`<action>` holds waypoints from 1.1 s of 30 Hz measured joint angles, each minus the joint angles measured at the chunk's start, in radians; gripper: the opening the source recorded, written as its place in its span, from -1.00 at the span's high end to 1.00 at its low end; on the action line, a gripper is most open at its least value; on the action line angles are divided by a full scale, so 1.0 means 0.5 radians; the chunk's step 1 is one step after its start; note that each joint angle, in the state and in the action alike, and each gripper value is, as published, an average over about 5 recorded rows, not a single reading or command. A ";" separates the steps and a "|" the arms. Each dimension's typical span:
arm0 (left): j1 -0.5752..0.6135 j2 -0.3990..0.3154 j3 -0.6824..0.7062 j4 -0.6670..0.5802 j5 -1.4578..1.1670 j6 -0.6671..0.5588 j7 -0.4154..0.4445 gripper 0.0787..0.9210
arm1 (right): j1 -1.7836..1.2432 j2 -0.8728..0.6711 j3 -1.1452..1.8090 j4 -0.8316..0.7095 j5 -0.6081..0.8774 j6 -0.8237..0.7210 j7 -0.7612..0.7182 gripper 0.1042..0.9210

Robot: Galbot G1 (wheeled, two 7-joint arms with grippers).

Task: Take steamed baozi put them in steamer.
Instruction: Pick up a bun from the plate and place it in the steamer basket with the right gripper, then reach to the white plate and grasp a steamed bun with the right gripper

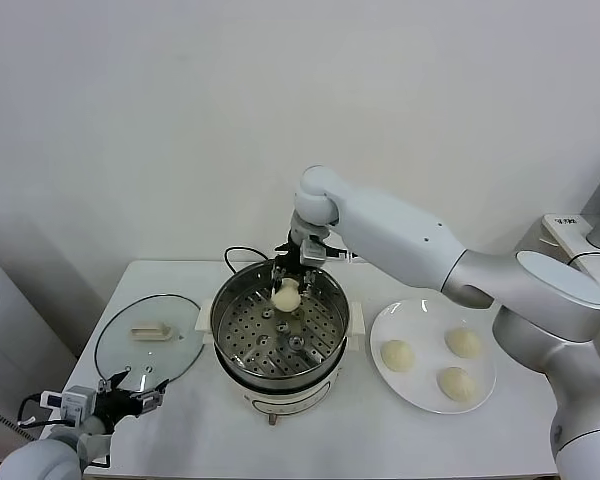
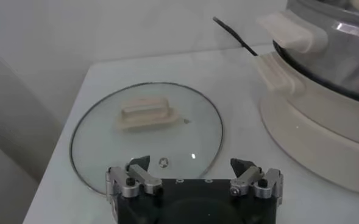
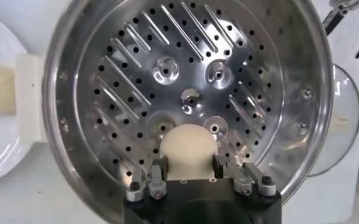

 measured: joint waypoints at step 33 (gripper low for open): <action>0.003 0.014 -0.012 -0.038 -0.003 0.003 -0.001 -0.77 | 0.642 -0.636 -0.665 0.132 1.154 -0.119 -0.120 -0.76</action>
